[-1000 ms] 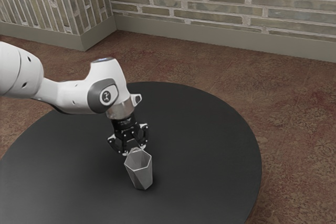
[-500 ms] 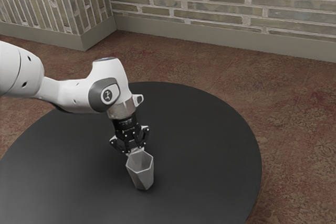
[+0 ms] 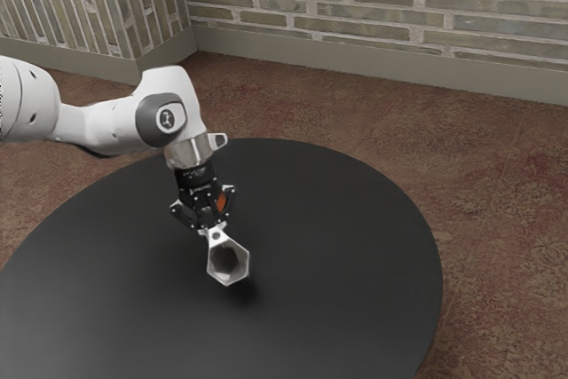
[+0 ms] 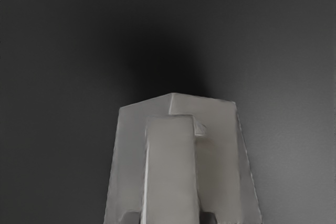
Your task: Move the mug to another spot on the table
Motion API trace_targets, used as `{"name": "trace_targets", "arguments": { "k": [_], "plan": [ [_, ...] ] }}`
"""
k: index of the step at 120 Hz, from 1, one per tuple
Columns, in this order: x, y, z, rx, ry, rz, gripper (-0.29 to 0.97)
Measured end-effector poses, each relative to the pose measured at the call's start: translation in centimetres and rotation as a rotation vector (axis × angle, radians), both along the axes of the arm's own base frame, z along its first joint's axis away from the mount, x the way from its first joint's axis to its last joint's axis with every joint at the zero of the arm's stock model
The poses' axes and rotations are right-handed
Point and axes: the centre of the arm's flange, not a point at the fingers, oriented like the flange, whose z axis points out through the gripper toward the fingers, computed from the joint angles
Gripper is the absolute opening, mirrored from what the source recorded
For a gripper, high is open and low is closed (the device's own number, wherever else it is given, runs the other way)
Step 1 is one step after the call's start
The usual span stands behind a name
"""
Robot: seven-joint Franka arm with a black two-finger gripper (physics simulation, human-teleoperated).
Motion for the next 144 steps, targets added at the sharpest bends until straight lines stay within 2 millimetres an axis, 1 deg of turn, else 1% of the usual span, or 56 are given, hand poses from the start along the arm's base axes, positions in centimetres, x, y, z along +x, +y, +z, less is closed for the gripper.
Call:
{"name": "trace_targets", "arguments": {
  "k": [5, 18, 24, 36, 57, 68, 80, 87, 101, 122, 127, 137, 144],
  "plan": [
    [0.4, 0.4, 0.1, -0.007, 0.007, -0.005, 0.03],
    [0.6, 0.9, 0.5, -0.014, 0.024, -0.024, 0.03],
    [0.7, 1.7, 0.5, -0.019, 0.03, -0.022, 0.02],
    [2.4, 3.6, 0.6, -0.022, 0.026, -0.033, 0.02],
    [4.0, 6.8, -1.5, -0.034, 0.053, -0.047, 0.02],
    [4.2, 7.5, -2.4, -0.039, 0.064, -0.064, 0.01],
    [5.2, 8.5, -3.5, -0.046, 0.063, -0.084, 0.01],
    [5.3, 9.6, -3.9, -0.049, 0.061, -0.087, 0.01],
    [5.8, 10.7, -4.9, -0.055, 0.058, -0.107, 0.01],
    [5.8, 11.9, -6.2, -0.067, 0.063, -0.13, 0.01],
    [5.7, 12.0, -6.5, -0.071, 0.064, -0.135, 0.05],
    [5.8, 12.4, -6.7, -0.079, 0.059, -0.143, 0.24],
    [5.8, 12.5, -6.7, -0.083, 0.056, -0.149, 0.35]
  ]
}}
